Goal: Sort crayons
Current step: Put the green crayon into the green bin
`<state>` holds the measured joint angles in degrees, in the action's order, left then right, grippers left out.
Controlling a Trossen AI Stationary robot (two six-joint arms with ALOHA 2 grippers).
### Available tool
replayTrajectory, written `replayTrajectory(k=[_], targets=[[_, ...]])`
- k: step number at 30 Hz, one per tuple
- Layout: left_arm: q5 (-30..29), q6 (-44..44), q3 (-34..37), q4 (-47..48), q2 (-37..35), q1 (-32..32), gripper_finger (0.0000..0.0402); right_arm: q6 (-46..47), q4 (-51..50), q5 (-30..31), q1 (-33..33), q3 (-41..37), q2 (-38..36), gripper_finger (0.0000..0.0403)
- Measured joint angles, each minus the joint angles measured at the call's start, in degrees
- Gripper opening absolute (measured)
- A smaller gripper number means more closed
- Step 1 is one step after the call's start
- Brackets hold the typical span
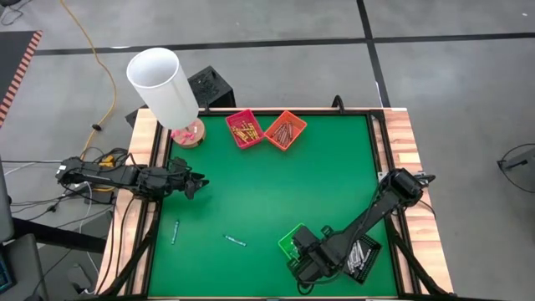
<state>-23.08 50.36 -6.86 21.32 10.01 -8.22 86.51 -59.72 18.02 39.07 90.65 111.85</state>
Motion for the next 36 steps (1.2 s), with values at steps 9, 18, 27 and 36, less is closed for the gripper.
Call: replayTrajectory(k=[9,18,27,36], targets=[[0.0,0.0,0.0,0.0,0.0,0.0,0.0215,-3.9,2.2,-0.1,-0.3,0.2,-0.2,0.0055],[0.0,0.0,0.0,0.0,0.0,0.0,0.0215,-20.0,4.8,1.1,-2.9,6.8,-0.2,0.0056],[0.0,0.0,0.0,0.0,0.0,0.0,0.0215,-43.9,24.0,10.7,-9.0,5.6,-0.1,0.0056],[0.0,0.0,0.0,0.0,0.0,0.0,0.0215,-60.2,47.6,8.9,-13.9,3.3,4.9,0.0056]])
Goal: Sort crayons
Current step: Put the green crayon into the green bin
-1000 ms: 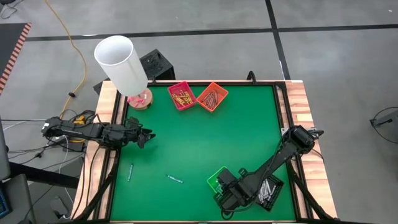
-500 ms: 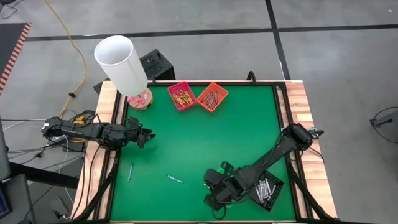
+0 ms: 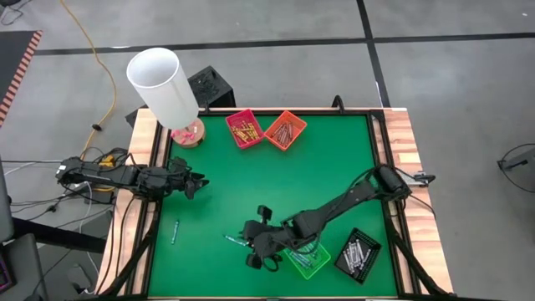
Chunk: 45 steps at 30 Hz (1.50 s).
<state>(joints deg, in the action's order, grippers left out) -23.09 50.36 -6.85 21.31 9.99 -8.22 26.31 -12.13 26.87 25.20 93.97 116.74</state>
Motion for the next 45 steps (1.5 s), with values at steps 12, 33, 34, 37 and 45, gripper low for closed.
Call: replayTrajectory(k=[12,33,34,37,45], targets=[[0.1,0.0,0.0,0.0,0.5,0.0,0.0215,-7.3,10.4,-1.3,-0.9,0.2,7.5,0.0058],[0.0,0.0,0.0,0.0,0.5,0.0,0.0215,-7.3,10.9,-0.4,-2.5,0.1,12.1,0.0165],[0.0,0.0,0.0,0.0,0.5,0.0,0.0215,-7.3,10.8,-1.0,-2.5,0.1,12.4,0.0165],[0.0,0.0,0.0,0.0,0.5,0.0,0.0215,-7.3,11.7,-1.4,-2.9,0.1,13.1,0.0165],[0.0,0.0,0.0,0.0,0.5,0.0,0.0215,-4.3,13.9,-2.6,-2.4,0.2,16.9,0.0166]])
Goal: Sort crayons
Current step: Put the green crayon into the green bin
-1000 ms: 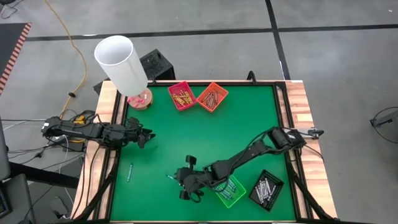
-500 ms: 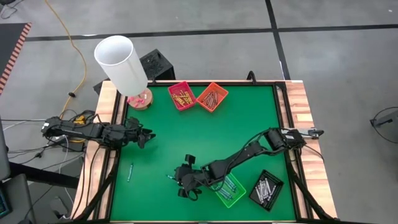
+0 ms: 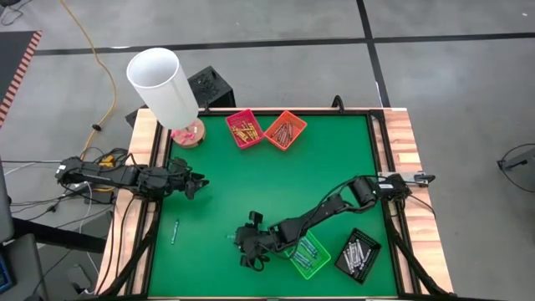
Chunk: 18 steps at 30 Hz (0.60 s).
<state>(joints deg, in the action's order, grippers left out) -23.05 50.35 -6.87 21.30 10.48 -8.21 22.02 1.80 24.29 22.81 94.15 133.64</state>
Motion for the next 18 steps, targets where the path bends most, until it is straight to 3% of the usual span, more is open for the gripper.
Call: replayTrajectory(k=[10,18], targets=[[0.0,0.0,0.0,0.0,0.0,0.0,0.0215,3.4,0.4,0.2,0.0,0.1,0.9,0.0158],[0.0,0.0,0.0,0.0,0.0,0.0,0.0215,3.5,-1.1,0.4,-0.5,0.1,0.9,0.0086]])
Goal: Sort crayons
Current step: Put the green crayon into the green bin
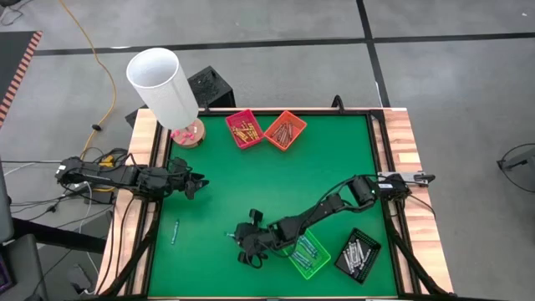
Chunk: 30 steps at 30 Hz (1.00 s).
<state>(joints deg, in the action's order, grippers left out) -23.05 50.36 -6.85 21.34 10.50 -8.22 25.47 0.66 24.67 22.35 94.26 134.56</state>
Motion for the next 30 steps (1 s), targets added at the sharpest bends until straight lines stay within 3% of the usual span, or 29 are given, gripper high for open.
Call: replayTrajectory(k=[8,19,30], targets=[[0.0,0.0,0.0,0.0,0.0,0.0,0.0215,0.0,-0.2,-0.2,-0.3,0.0,0.0,0.0007],[0.0,0.0,0.0,0.0,0.0,0.0,0.0215,2.4,-0.7,3.0,-0.3,-0.2,-1.4,0.0004],[-0.1,0.0,0.0,0.0,0.0,0.0,0.0215,4.7,-9.4,10.7,-0.3,-0.3,-9.2,0.0002]])
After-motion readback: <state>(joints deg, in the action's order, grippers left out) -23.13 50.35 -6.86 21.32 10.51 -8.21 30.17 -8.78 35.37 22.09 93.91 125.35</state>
